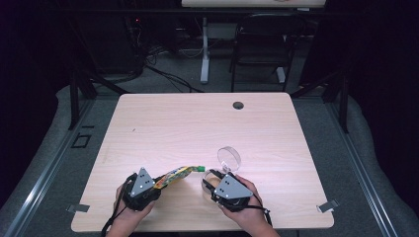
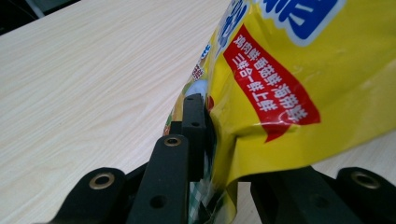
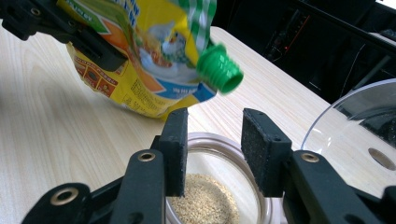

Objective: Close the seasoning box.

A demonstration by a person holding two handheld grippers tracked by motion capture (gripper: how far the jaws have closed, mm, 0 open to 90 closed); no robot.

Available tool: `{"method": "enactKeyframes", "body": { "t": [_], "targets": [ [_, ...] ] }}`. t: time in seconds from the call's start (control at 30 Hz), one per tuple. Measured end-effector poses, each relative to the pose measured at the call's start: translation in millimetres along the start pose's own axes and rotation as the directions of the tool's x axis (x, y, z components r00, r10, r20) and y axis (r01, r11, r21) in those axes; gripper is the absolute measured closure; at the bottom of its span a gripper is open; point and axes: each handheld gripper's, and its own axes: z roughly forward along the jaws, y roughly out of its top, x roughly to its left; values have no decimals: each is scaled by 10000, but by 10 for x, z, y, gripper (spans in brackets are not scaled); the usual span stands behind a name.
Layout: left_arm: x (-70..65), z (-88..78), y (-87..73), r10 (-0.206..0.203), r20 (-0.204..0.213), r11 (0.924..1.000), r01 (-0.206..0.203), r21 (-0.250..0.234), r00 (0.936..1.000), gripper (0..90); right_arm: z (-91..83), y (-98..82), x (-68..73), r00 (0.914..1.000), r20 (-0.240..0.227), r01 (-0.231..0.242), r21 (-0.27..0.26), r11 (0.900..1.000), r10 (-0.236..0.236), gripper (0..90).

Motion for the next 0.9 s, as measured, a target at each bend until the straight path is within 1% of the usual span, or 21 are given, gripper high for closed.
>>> {"method": "enactKeyframes", "body": {
  "t": [0.1, 0.2, 0.23, 0.27, 0.3, 0.33, 0.37, 0.4, 0.43, 0.5, 0.53, 0.57, 0.63, 0.67, 0.73, 0.83, 0.87, 0.9],
  "targets": [
    [61, -8, -21, -489, 137, 9987, 491, -160, 9987, 798, 1, -2, 0, 10000, -9, 1, 10, 10000, -1, 616],
    [135, -18, -53, -992, 236, 9947, 998, -262, 9948, 799, 2, -6, 0, 10000, -28, -40, 4, 10000, 40, 616],
    [160, -17, -67, -1171, 267, 9924, 1180, -356, 9928, 801, 2, -7, -1, 10000, -29, -42, 5, 10000, 42, 616],
    [184, -25, -77, -1319, 253, 9906, 1327, -328, 9909, 802, 2, -7, -2, 10000, -29, -43, 3, 10000, 43, 616],
    [205, -22, -92, -1469, 288, 9882, 1480, -400, 9887, 804, 2, -8, -3, 10000, -38, -46, 4, 10000, 46, 616],
    [227, -27, -103, -1600, 310, 9865, 1609, -306, 9866, 807, 3, -9, -3, 10000, -41, -50, 9, 10000, 50, 616],
    [238, -17, -117, -1739, 320, 9837, 1751, -400, 9842, 809, 4, -10, -3, 10000, -50, -58, 14, 10000, 58, 616],
    [264, -11, -136, -1851, 378, 9818, 1865, -348, 9820, 810, 4, -10, -4, 10000, -56, -38, 35, 10000, 38, 616],
    [273, 3, -150, -2044, 379, 9777, 2059, -409, 9782, 811, 6, -11, -4, 10000, -54, -33, 48, 10000, 33, 616],
    [286, 18, -169, -2195, 365, 9748, 2207, -324, 9749, 812, 7, -10, -5, 10000, -94, -6, 78, 10000, 7, 616],
    [289, 28, -174, -2202, 320, 9749, 2211, -280, 9749, 812, 9, -11, -4, 10000, -90, 1, 88, 10000, 0, 616],
    [292, 36, -179, -2268, 307, 9733, 2277, -294, 9735, 811, 10, -12, -4, 10000, -83, 7, 94, 10000, -6, 616],
    [304, 41, -187, -2475, 348, 9683, 2484, -260, 9683, 810, 11, -14, -6, 10000, -83, 5, 98, 10000, -4, 616],
    [318, 38, -193, -2493, 340, 9680, 2501, -215, 9678, 808, 11, -14, -8, 10000, -92, 3, 103, 9999, -2, 616],
    [334, 38, -210, -2708, 364, 9619, 2719, -284, 9619, 799, 12, -15, -10, 10000, -86, -12, 90, 10000, 13, 616],
    [357, 25, -227, -2880, 437, 9567, 2894, -319, 9566, 774, 11, -16, -11, 10000, -86, -12, 91, 10000, 12, 616],
    [371, 15, -236, -2976, 555, 9530, 3000, -427, 9531, 763, 11, -16, -13, 10000, -69, -5, 111, 9999, 5, 616],
    [380, 5, -240, -3022, 608, 9514, 3050, -436, 9513, 754, 12, -16, -15, 10000, -77, -21, 124, 9999, 22, 616]
  ]
}}
